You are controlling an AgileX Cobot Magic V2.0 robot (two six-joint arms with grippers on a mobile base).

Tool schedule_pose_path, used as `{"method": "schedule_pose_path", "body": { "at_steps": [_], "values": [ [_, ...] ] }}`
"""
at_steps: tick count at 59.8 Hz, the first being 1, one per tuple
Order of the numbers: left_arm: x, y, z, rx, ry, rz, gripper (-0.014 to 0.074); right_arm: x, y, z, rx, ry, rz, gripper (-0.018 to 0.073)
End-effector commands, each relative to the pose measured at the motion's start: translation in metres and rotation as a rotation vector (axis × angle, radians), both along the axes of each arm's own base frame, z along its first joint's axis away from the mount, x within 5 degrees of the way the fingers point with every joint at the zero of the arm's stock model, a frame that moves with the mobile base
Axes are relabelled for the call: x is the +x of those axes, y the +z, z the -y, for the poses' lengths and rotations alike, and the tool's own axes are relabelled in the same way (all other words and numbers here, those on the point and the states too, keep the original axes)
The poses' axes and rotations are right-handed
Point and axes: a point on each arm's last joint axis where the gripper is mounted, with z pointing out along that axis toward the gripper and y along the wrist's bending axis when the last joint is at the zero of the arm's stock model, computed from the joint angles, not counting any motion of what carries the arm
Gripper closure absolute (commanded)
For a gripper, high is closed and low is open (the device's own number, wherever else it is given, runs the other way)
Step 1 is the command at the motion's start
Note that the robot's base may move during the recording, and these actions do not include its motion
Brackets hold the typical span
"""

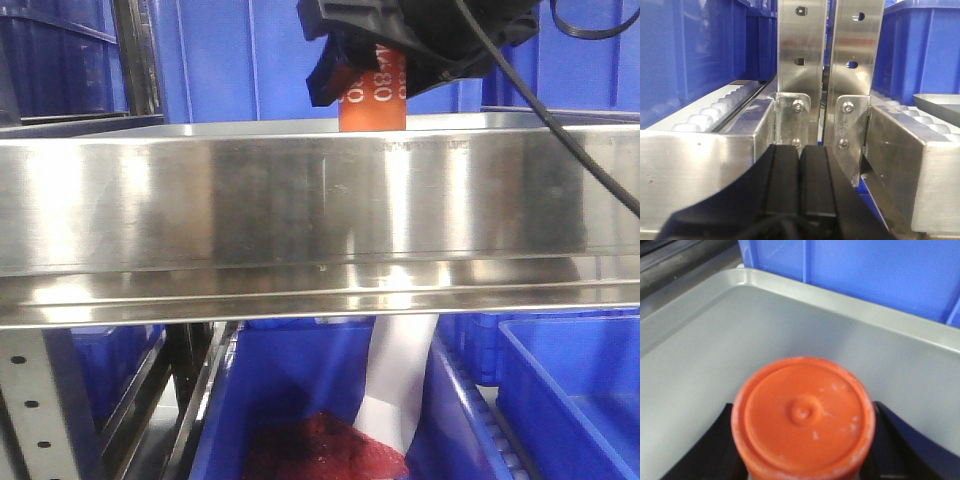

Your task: Grab orange capacitor from left shelf to right conveyor

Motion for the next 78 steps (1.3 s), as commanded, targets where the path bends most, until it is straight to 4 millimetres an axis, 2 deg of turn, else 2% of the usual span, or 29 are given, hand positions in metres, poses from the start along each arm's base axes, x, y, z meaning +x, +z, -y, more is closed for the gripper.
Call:
{"method": "schedule_pose_path", "body": {
  "at_steps": [1,8,16,30,39,47,53,60,68,78],
  "values": [
    [0.000,0.001,0.000,-0.004,-0.005,0.077,0.0722,0.000,0.037,0.001,0.096,-0.002,0.161,0.0461],
    [0.000,0.001,0.000,-0.004,-0.005,0.077,0.0722,-0.005,0.047,0.004,0.114,-0.002,0.189,0.0519],
    [0.000,0.001,0.000,-0.004,-0.005,0.077,0.0722,-0.022,0.073,0.015,0.154,-0.002,0.250,0.0512],
    [0.000,0.001,0.000,-0.004,-0.005,0.077,0.0722,-0.083,0.131,0.054,0.214,0.004,0.342,0.0512],
    [0.000,0.001,0.000,-0.004,-0.005,0.077,0.0722,-0.133,0.150,0.086,0.258,0.006,0.452,0.0512],
    [0.000,0.001,0.000,-0.004,-0.005,0.077,0.0722,-0.174,0.148,0.113,0.305,0.005,0.534,0.0512],
    [0.000,0.001,0.000,-0.004,-0.005,0.077,0.0722,-0.202,0.138,0.130,0.334,0.004,0.579,0.0512],
    [0.000,0.001,0.000,-0.004,-0.005,0.077,0.0722,-0.235,0.116,0.152,0.377,0.003,0.646,0.0512],
    [0.000,0.001,0.000,-0.004,-0.005,0.077,0.0722,-0.256,0.095,0.165,0.407,0.002,0.693,0.0512],
    [0.000,0.001,0.000,-0.004,-0.005,0.077,0.0722,-0.262,0.070,0.169,0.407,0.002,0.694,0.0512]
  ]
}}
